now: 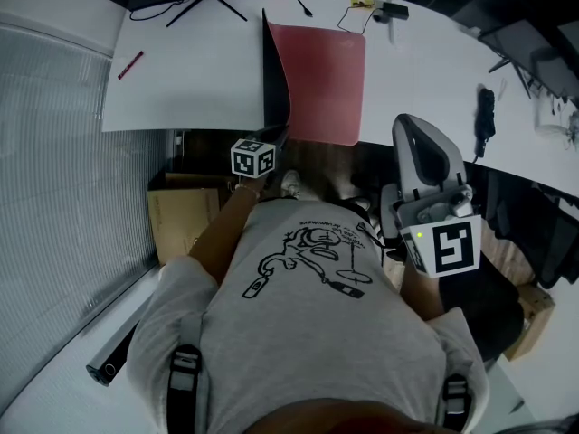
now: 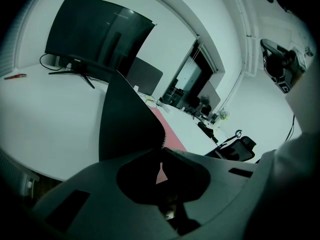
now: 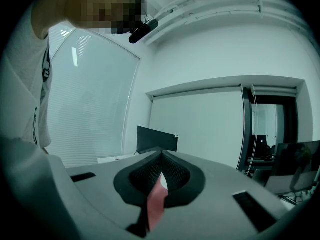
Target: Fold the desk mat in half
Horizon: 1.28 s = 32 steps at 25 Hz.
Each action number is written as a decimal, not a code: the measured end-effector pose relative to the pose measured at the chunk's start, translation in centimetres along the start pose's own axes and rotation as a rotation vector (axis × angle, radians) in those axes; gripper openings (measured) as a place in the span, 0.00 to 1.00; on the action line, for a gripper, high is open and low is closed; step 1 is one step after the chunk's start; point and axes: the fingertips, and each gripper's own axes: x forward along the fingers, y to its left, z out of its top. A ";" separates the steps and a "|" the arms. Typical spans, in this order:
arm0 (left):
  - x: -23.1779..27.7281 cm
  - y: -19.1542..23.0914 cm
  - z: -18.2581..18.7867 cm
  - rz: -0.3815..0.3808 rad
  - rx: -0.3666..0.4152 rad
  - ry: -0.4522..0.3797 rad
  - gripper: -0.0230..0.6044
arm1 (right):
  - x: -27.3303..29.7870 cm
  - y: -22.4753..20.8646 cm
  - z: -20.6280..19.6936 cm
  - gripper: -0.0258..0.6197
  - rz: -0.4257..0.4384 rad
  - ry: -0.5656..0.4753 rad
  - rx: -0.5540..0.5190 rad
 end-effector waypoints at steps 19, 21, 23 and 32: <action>1.8 -2.3 0.1 -0.009 0.008 0.007 0.09 | -1.3 -2.4 -0.2 0.05 -0.005 -0.003 0.002; 2.1 -2.5 0.1 -0.009 0.009 0.010 0.09 | -1.4 -2.6 -0.3 0.05 -0.006 -0.002 0.003; 2.2 -2.6 0.1 -0.008 0.011 0.012 0.09 | -1.6 -2.8 -0.3 0.05 -0.006 -0.002 0.004; 2.8 -3.3 0.3 -0.009 0.019 0.013 0.09 | -2.4 -3.6 -0.6 0.05 -0.012 -0.001 0.009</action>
